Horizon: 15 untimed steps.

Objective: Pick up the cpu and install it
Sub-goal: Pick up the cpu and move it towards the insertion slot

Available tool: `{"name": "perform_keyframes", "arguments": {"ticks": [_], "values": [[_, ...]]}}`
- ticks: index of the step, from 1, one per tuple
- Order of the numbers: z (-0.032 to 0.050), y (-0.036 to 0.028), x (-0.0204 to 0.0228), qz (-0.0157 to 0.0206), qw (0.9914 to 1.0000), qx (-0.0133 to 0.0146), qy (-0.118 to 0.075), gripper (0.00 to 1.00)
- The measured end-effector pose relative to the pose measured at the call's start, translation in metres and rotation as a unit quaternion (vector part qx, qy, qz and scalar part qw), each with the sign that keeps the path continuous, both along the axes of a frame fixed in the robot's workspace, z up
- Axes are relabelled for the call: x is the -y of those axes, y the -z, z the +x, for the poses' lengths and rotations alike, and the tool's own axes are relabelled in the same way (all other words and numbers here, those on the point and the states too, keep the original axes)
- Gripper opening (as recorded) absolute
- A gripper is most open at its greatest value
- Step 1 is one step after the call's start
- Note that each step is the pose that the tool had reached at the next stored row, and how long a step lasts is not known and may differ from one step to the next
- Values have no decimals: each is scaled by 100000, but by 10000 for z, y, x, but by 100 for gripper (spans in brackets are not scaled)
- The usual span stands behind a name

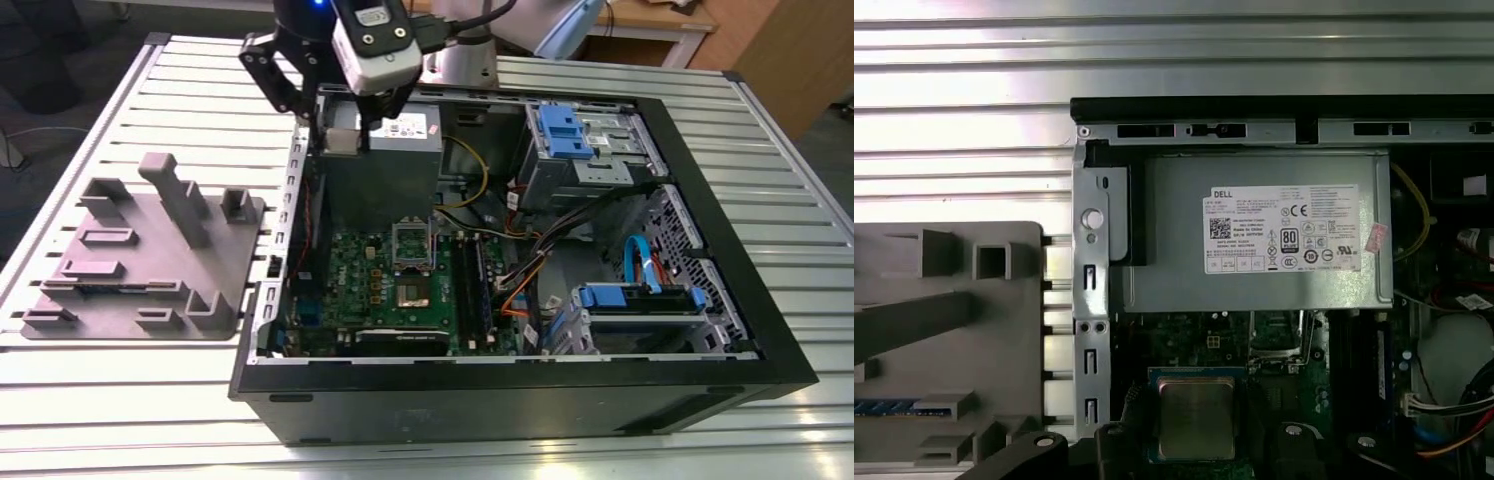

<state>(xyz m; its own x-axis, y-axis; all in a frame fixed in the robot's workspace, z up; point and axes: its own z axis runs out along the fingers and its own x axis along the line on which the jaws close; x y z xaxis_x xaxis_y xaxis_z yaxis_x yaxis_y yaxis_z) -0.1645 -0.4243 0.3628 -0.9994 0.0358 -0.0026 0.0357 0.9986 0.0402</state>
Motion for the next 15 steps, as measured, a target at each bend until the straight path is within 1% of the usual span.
{"name": "perform_keyframes", "arguments": {"ticks": [4,7,8,10,15], "values": [[77,1,-1,-26,100000,-52,-5,47],[146,2,-1,-22,100000,-109,-4,47],[183,3,-1,-23,100000,-138,-3,47],[223,3,-1,-25,100000,-173,-2,47],[281,4,-3,-43,100000,-202,-4,47]]}}
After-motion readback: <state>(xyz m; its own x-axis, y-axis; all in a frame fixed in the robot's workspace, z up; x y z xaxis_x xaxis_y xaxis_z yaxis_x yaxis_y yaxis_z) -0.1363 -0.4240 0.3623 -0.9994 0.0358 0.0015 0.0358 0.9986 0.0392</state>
